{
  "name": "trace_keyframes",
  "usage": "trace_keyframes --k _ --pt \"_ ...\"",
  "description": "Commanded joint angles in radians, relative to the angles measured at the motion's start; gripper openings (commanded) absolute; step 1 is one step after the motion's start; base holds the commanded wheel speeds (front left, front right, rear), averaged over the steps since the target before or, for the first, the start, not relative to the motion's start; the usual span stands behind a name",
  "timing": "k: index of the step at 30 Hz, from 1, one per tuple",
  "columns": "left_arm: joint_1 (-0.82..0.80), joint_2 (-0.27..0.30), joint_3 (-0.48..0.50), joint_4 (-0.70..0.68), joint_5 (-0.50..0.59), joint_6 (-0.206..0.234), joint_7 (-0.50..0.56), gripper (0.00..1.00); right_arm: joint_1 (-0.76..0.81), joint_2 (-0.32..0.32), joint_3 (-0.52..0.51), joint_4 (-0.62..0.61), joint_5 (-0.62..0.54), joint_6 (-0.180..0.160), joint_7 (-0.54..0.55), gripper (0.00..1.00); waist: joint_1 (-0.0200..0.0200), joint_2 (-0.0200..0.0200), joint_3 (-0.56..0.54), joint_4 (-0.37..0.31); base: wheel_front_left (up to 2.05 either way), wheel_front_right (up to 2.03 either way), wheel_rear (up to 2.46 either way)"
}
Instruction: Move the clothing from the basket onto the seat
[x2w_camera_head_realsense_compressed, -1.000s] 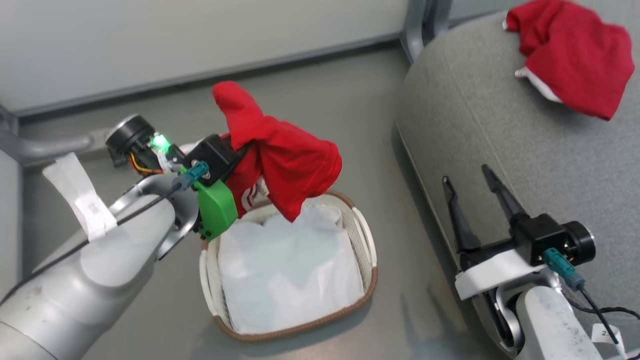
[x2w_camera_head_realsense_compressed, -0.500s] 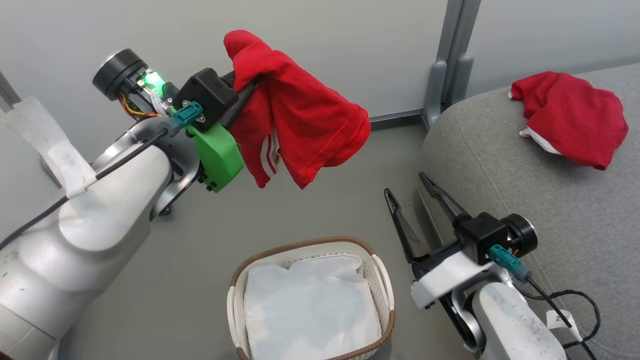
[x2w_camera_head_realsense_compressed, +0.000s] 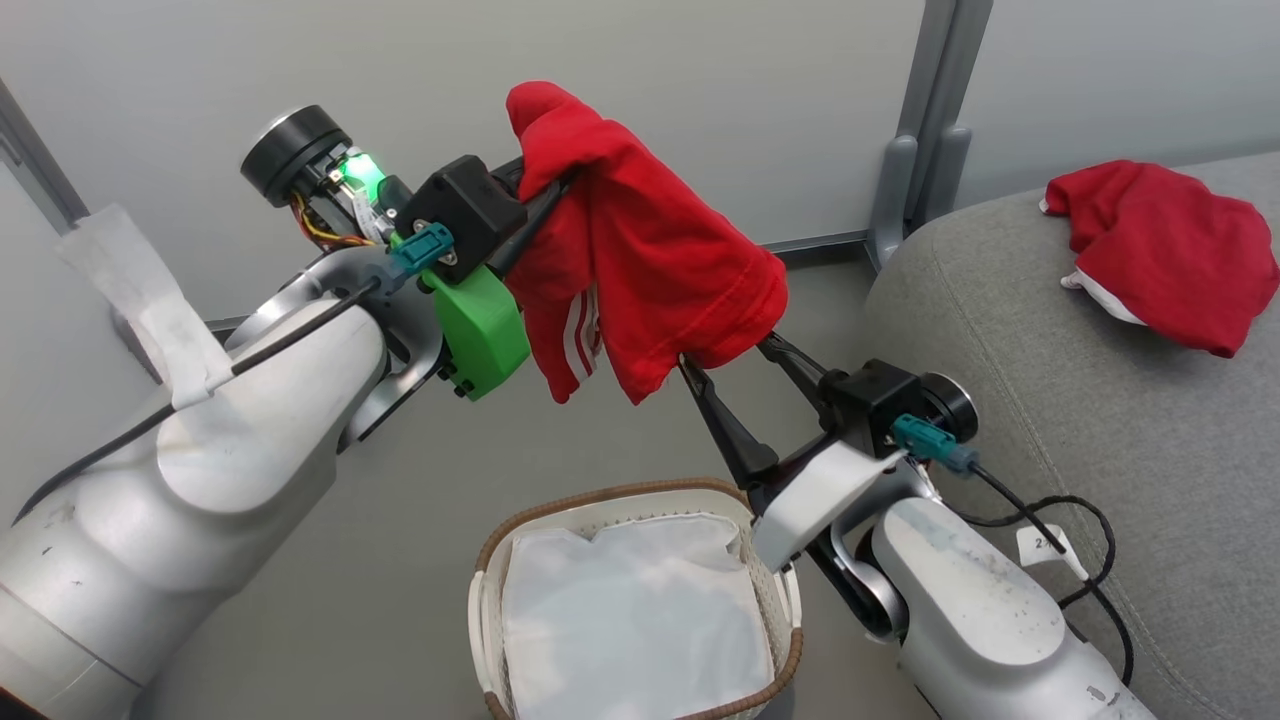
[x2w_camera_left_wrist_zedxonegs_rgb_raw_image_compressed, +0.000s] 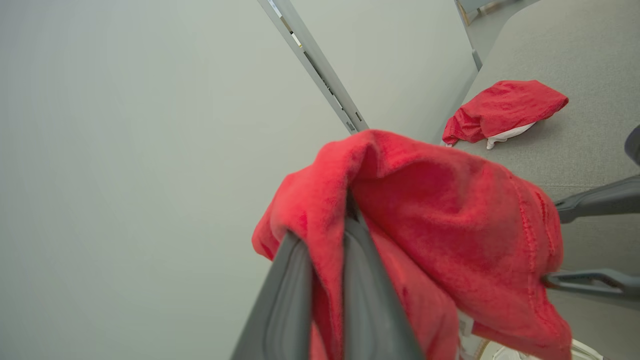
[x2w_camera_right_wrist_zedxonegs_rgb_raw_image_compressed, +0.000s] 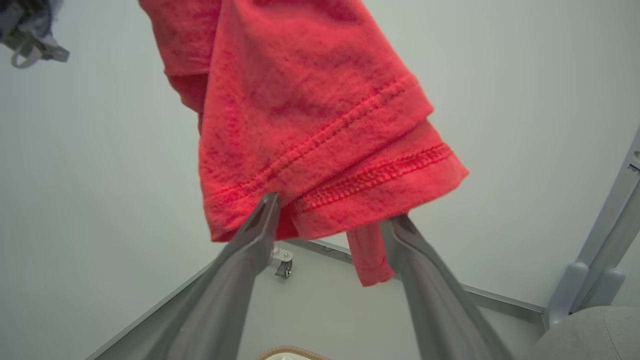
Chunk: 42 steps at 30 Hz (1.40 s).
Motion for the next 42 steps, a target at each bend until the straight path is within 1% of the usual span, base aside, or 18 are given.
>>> trace_keyframes --k 1,6,14,15,17,18,22,25,26,27,28,36,42 --pt "-0.001 -0.001 0.0 -0.007 0.003 0.009 -0.007 0.0 -0.022 -0.004 0.013 0.007 0.031 -0.001 0.0 1.0 0.0001 0.0 0.0 0.004 0.0 0.0 0.0" --pt "0.019 0.003 -0.012 -0.03 0.003 0.012 -0.003 0.0 -0.074 -0.003 0.059 0.004 0.081 -0.001 0.0 1.0 0.0001 0.0 0.002 0.009 0.0 0.0 0.0" --pt "0.036 -0.003 -0.023 -0.086 -0.004 0.027 0.001 0.0 -0.14 -0.003 0.072 0.028 0.112 -0.001 0.0 1.0 0.0001 0.0 0.013 0.021 0.0 0.0 0.0" --pt "0.04 -0.003 -0.024 -0.09 -0.006 0.028 0.001 0.0 -0.148 -0.003 0.074 0.031 0.112 -0.001 0.0 0.41 0.0001 0.0 0.014 0.023 0.0 0.0 0.0" --pt "0.05 -0.001 -0.025 -0.096 -0.01 0.035 0.0 0.0 -0.159 -0.003 0.08 0.044 0.098 -0.001 0.0 0.04 0.0001 0.0 0.016 0.026 0.0 0.0 0.0" --pt "0.054 0.001 -0.025 -0.099 -0.012 0.037 -0.002 0.0 -0.163 -0.004 0.08 0.05 0.094 -0.001 0.0 0.0 0.0001 0.0 0.017 0.028 0.0 0.0 0.0" --pt "0.096 0.01 -0.015 -0.106 -0.039 0.059 -0.014 0.0 -0.171 -0.004 0.057 0.056 0.072 -0.001 0.0 0.0 0.0001 0.0 0.019 0.028 0.0 0.0 0.0" --pt "0.147 0.014 -0.007 -0.106 -0.071 0.074 -0.03 0.27 -0.173 -0.003 0.031 0.056 0.047 -0.001 0.0 0.0 0.0001 0.0 0.021 0.025 0.0 0.0 0.0" --pt "0.169 0.015 -0.003 -0.105 -0.085 0.082 -0.038 0.44 -0.173 -0.003 0.021 0.055 0.037 -0.001 0.0 0.0 0.0001 0.0 0.021 0.023 0.0 0.0 0.0" --pt "0.188 0.014 0.003 -0.104 -0.099 0.089 -0.046 0.66 -0.175 -0.003 0.014 0.055 0.03 -0.001 0.0 0.0 0.0001 0.0 0.022 0.022 0.0 0.0 0.0" --pt "0.212 0.011 0.011 -0.107 -0.117 0.098 -0.06 1.0 -0.176 -0.003 0.005 0.054 0.021 -0.001 0.0 0.0 0.0001 0.0 0.023 0.02 0.0 0.0 0.0" --pt "0.38 -0.019 0.042 -0.117 -0.189 0.168 -0.138 1.0 -0.176 -0.003 -0.066 0.067 -0.058 -0.001 0.0 0.0 0.0001 0.0 0.03 0.012 0.0 0.0 0.0" --pt "0.498 -0.049 0.06 -0.124 -0.216 0.197 -0.162 1.0 -0.146 -0.02 -0.136 0.07 -0.113 -0.001 0.0 0.0 0.0001 0.0 0.037 0.003 0.0 0.0 0.0"
